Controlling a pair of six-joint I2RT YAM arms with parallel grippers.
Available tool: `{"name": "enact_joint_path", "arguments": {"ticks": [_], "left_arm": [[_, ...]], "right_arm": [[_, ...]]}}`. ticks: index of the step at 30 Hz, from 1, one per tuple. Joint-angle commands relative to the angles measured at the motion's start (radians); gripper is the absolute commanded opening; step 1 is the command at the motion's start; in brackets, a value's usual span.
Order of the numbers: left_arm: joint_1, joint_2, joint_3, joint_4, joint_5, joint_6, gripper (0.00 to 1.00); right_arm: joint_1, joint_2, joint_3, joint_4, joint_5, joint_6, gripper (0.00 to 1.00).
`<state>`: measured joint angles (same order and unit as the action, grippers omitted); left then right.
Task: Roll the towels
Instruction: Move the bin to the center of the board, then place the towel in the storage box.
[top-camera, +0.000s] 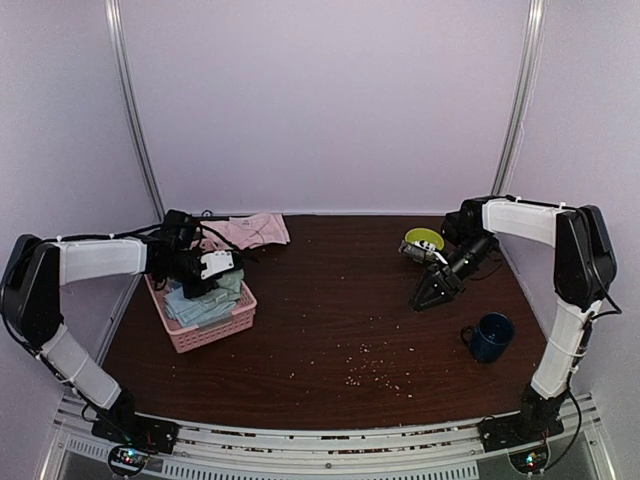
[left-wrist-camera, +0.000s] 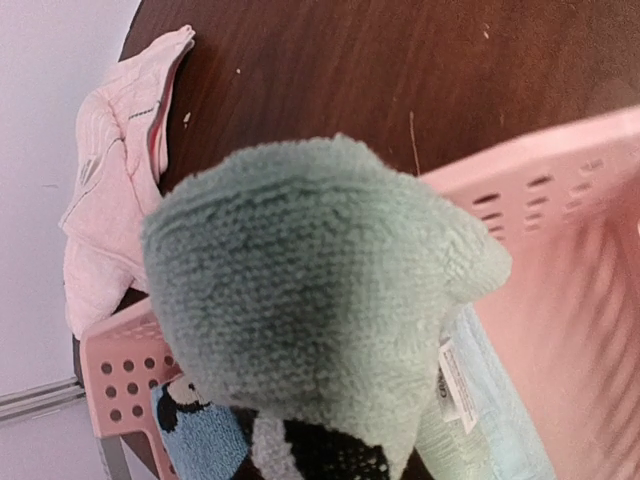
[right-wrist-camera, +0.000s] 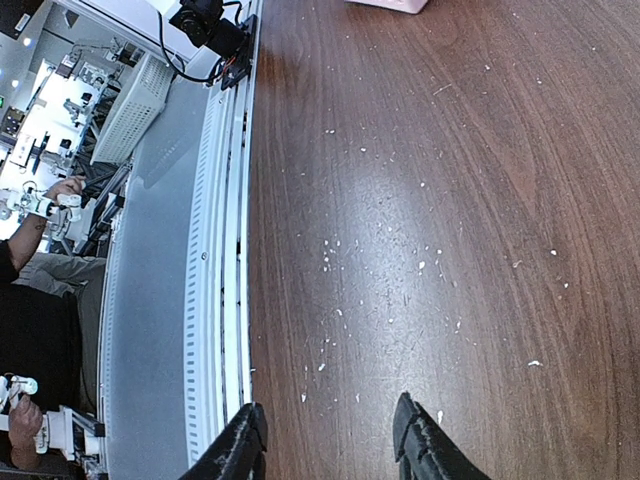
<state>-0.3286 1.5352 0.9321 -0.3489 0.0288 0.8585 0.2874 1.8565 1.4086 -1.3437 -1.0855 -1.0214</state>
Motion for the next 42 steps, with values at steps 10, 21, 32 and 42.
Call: {"name": "enact_joint_path", "arguments": {"ticks": [10, 21, 32, 42], "left_arm": [[-0.068, -0.053, 0.055, -0.165, -0.133, -0.308, 0.0], [-0.244, -0.121, 0.19, -0.381, -0.452, -0.8, 0.0], [-0.412, 0.019, 0.185, -0.433, -0.819, -1.034, 0.0], [-0.472, 0.154, 0.122, -0.427, -0.773, -1.057, 0.0]], "right_arm": [[-0.007, 0.032, 0.017, -0.012, -0.022, 0.002, 0.45], [-0.007, 0.053, 0.017, -0.012, -0.024, 0.006, 0.45], [-0.007, 0.05, 0.014, -0.012, -0.024, 0.007, 0.45], [-0.007, 0.053, 0.009, -0.012, -0.022, 0.006, 0.45]]}}
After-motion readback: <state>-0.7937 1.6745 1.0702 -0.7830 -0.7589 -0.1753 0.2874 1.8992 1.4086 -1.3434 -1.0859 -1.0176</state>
